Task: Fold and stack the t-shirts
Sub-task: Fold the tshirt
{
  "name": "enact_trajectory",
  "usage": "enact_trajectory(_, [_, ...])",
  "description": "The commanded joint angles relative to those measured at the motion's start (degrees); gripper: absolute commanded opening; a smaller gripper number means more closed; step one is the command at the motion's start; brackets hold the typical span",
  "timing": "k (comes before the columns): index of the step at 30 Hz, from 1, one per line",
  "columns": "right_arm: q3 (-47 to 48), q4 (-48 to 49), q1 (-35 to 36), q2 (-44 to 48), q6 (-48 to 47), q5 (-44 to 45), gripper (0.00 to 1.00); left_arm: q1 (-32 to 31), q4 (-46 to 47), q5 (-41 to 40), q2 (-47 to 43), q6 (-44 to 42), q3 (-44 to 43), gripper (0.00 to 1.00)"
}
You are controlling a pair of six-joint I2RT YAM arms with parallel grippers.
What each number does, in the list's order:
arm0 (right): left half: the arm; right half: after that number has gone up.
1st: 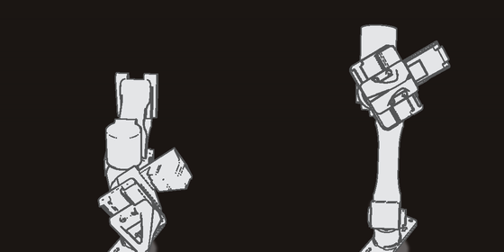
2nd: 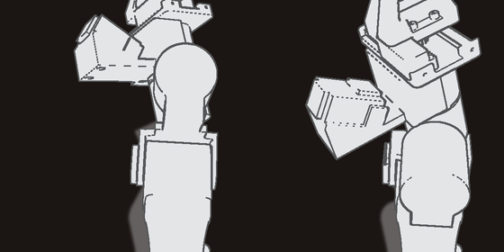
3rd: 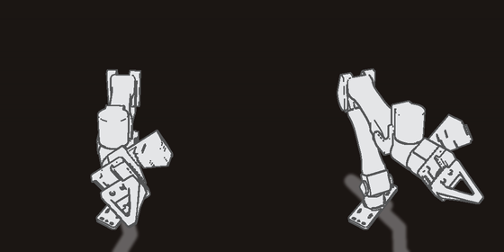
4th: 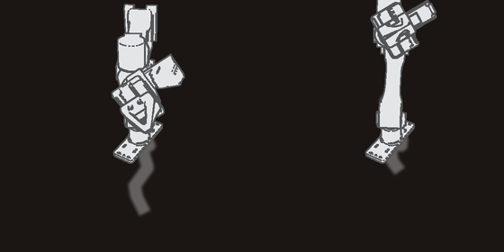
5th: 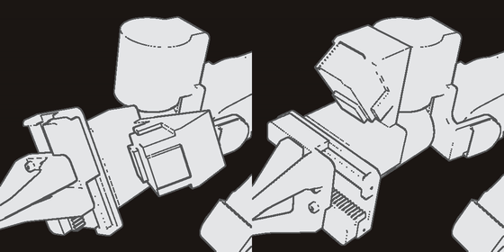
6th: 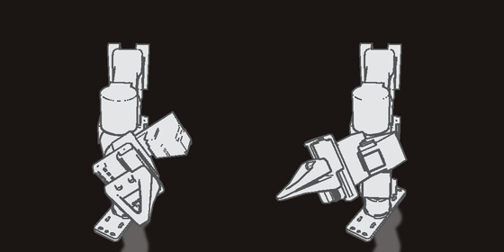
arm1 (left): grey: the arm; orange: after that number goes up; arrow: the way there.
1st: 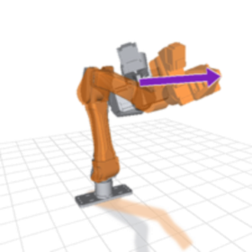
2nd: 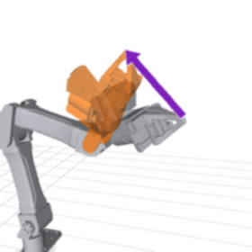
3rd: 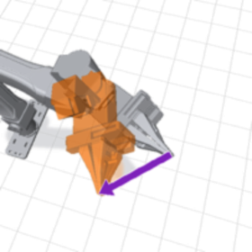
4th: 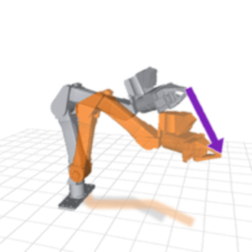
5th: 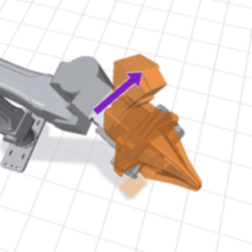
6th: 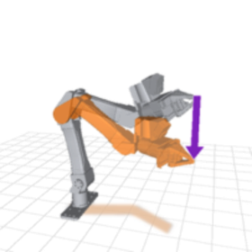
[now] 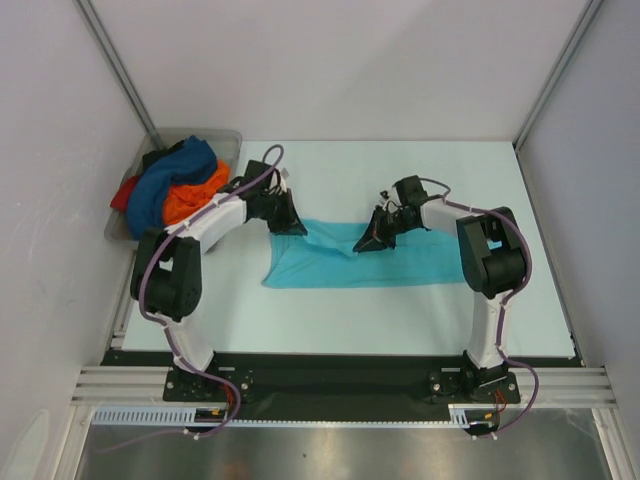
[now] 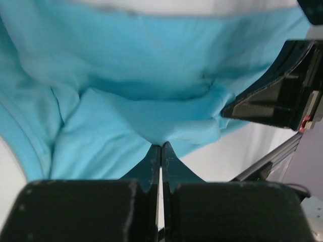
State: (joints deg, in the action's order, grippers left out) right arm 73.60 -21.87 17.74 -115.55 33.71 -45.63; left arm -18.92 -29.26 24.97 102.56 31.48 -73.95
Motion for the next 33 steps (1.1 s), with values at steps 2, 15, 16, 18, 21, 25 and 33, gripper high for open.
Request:
enact_trajectory(2, [4.1, 5.6, -1.7, -3.3, 5.8, -3.9, 0.0, 2.4, 0.1, 4.2, 6.9, 0.1, -7.7, 0.02])
enact_trajectory(15, [4.7, 7.5, -3.6, -5.7, 7.7, -8.0, 0.0, 2.7, -1.5, 6.3, 5.7, 0.2, -7.4, 0.05])
enact_trajectory(16, [4.6, 6.4, -3.6, -5.2, 6.7, -7.9, 0.0, 3.0, -1.9, 6.6, 4.7, 0.1, -6.5, 0.06])
enact_trajectory(18, [4.4, 3.8, -3.5, -4.2, 4.6, -7.7, 0.0, 3.1, -2.9, 7.0, 2.8, -0.5, -4.0, 0.06])
enact_trajectory(21, [3.4, 2.6, -3.2, -2.8, 3.8, -8.4, 0.01, 3.1, -5.9, 6.9, 0.8, -1.3, -2.4, 0.06])
enact_trajectory(25, [3.0, -0.9, -2.8, -2.1, 0.9, -8.5, 0.0, 3.4, -7.7, 7.7, -0.3, -1.5, 0.1, 0.06])
enact_trajectory(33, [3.1, -5.5, -1.0, -2.1, -1.0, -6.6, 0.0, 3.4, -12.7, 6.8, 1.3, -4.9, 0.6, 0.07])
